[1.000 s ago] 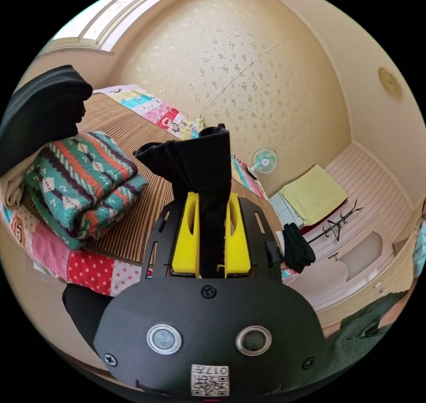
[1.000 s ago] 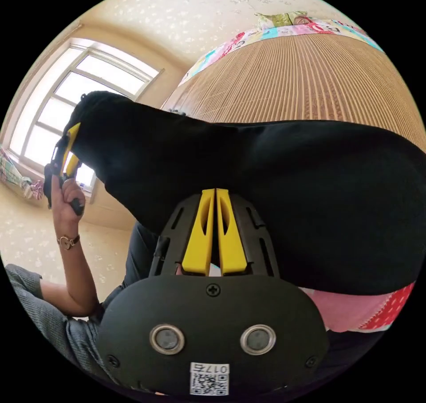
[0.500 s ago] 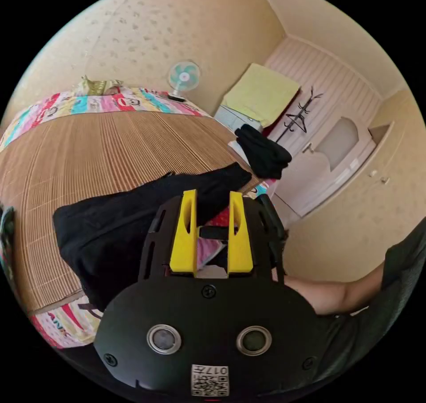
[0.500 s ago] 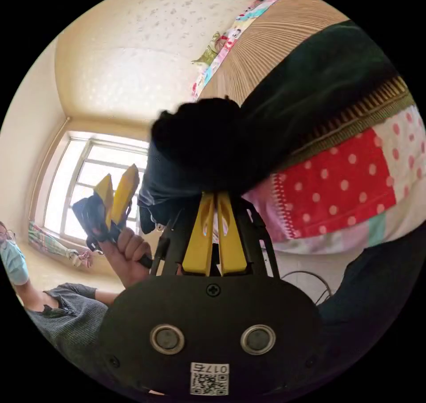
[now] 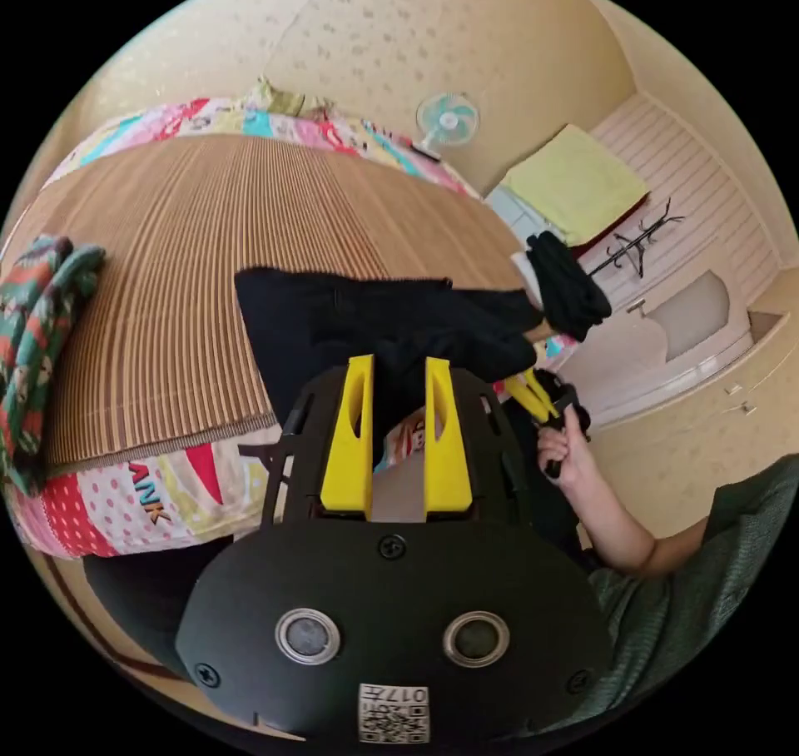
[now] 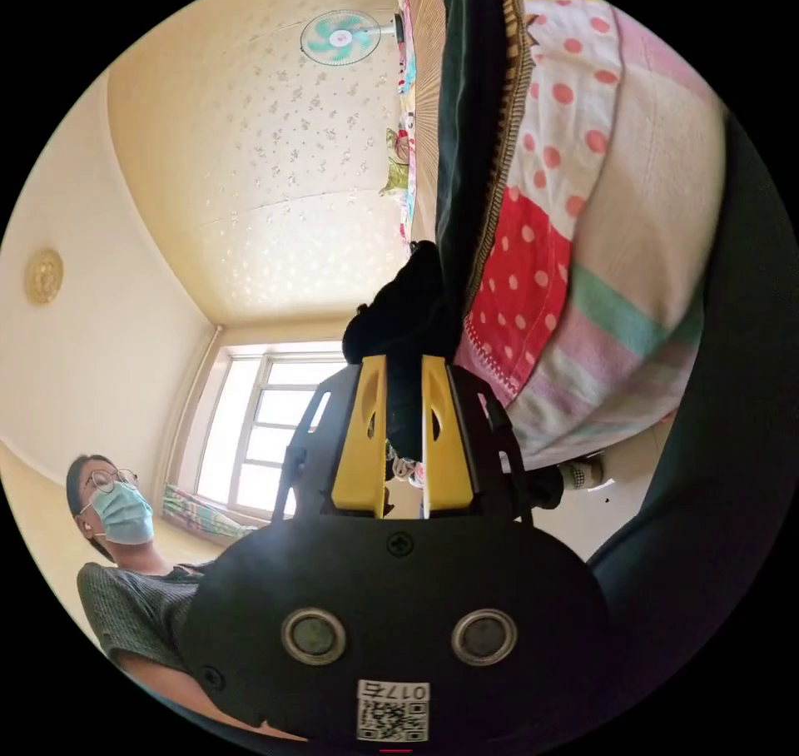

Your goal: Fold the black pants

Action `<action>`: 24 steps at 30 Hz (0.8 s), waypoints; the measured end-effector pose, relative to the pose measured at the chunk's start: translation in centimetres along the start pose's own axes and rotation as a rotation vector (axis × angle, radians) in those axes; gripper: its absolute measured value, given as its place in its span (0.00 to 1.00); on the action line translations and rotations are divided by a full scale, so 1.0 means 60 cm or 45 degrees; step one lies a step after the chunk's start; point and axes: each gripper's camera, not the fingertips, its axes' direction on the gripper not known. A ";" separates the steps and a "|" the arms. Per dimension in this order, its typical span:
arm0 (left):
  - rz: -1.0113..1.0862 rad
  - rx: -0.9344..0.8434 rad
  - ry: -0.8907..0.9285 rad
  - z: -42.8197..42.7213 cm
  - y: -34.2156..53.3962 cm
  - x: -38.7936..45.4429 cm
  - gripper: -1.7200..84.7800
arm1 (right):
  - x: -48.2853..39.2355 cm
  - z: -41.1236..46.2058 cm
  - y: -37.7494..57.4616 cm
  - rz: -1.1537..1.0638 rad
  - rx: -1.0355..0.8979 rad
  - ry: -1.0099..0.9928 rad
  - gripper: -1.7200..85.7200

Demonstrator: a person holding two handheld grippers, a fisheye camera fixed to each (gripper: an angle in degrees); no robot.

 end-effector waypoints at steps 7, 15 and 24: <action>-0.013 0.012 0.045 0.009 0.024 -0.052 0.13 | 0.007 0.034 0.027 -0.006 -0.084 -0.146 0.28; 0.015 -0.170 0.095 0.061 0.036 -0.118 0.08 | -0.059 0.193 0.020 -0.178 -0.370 0.341 0.12; -0.252 0.246 0.013 -0.086 0.108 -0.268 0.20 | -0.101 0.225 0.036 -0.384 -0.412 0.794 0.14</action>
